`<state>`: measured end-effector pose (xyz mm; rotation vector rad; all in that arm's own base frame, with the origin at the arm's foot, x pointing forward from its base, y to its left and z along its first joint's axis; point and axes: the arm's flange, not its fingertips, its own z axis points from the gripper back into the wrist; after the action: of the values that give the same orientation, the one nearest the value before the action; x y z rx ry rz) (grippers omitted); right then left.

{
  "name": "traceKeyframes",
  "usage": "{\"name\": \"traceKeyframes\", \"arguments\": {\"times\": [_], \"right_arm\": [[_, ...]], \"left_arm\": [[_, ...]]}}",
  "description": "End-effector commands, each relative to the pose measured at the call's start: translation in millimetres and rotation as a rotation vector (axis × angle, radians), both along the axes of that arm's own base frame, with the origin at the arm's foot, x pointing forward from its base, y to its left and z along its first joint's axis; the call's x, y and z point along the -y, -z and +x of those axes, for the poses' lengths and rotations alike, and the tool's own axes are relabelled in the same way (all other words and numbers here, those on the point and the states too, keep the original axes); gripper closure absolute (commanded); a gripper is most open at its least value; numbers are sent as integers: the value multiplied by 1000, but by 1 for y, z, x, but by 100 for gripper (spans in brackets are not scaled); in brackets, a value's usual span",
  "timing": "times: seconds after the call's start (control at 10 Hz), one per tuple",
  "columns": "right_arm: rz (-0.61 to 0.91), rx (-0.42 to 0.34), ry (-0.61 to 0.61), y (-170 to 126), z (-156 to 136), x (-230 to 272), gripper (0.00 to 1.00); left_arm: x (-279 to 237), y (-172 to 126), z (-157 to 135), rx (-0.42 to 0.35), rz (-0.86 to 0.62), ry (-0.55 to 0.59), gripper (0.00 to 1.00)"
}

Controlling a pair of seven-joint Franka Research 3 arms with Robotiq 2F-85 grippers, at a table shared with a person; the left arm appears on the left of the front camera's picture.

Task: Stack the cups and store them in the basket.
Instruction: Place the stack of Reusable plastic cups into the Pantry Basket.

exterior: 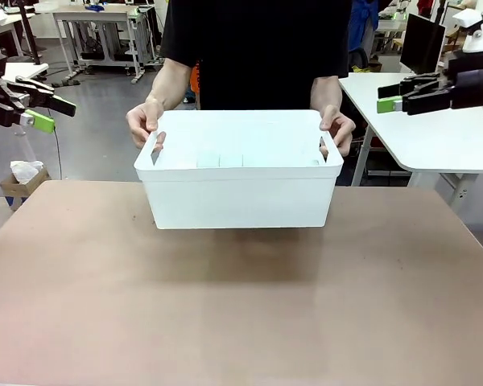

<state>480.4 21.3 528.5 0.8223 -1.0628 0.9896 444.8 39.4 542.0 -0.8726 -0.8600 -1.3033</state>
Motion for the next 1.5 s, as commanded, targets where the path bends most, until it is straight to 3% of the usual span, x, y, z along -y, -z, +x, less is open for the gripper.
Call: {"name": "traceKeyframes", "arguments": {"times": [0.0, 1.4], "right_arm": [[-18, -11, 17, -5, 1, 0, 0], [-18, -11, 17, -5, 1, 0, 0]], "left_arm": [[2, -3, -2, -5, -8, 1, 0], [2, -3, -2, -5, -8, 1, 0]]}}
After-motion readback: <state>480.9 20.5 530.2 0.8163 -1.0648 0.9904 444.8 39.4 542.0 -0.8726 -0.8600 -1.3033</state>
